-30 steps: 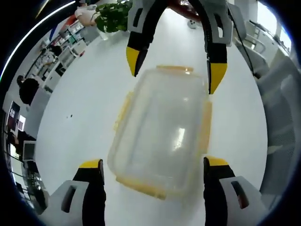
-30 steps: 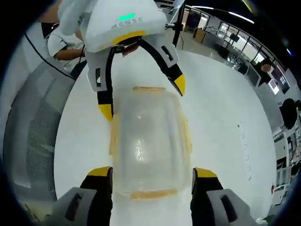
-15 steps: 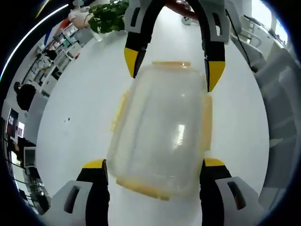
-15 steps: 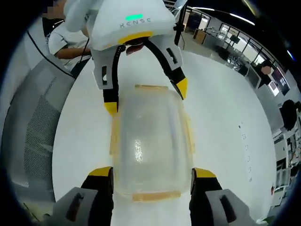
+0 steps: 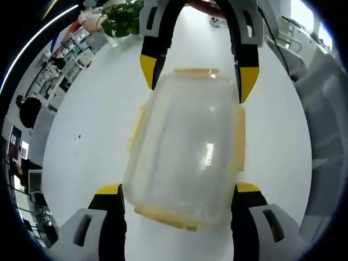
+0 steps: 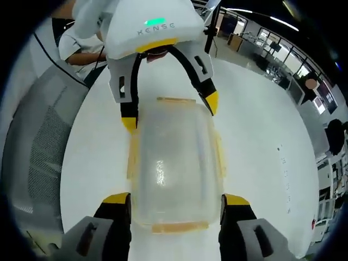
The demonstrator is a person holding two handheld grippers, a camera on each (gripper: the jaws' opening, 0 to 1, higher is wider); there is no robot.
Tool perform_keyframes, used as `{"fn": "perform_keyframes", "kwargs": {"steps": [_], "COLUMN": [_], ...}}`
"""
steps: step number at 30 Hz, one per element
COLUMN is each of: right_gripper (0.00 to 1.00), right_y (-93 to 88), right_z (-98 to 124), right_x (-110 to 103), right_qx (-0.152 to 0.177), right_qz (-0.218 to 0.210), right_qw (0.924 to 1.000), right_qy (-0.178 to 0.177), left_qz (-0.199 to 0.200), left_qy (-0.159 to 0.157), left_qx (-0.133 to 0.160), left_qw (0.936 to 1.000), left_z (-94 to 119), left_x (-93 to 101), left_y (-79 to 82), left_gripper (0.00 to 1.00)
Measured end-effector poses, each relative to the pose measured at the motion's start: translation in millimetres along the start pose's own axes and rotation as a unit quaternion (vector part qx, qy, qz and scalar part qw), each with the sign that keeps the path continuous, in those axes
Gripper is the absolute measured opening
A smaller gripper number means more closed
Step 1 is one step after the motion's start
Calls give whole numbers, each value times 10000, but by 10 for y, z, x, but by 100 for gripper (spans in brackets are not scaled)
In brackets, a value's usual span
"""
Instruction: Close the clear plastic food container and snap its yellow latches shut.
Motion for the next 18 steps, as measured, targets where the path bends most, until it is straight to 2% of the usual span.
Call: {"fn": "perform_keyframes", "kwargs": {"steps": [9,18], "right_gripper": [64,64], "right_y": [115,248], "right_z": [-20,-52], "right_x": [-20,50], "right_qx": [40,90], "right_qz": [85,106], "right_qw": [10000,9999], "right_qy": [19,38], "left_qz": [85,129], "left_qy": [17,21], "left_qx": [-46,-17], "left_qw": [10000,9999], "left_z": [17,17], "left_x": [3,-92], "left_y": [-131,-241], "left_gripper": [77,77]}}
Point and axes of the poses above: the point that each gripper's makers call its tool centre point, and the gripper's own axes: z roughly backward along the fingers, x roughly to its right, y roughly out of its top, the point moved 1 cm from there along z, roughly backward along the fingers, and after that the axes turned 14 degrees about -x, right-handed, at the moved point
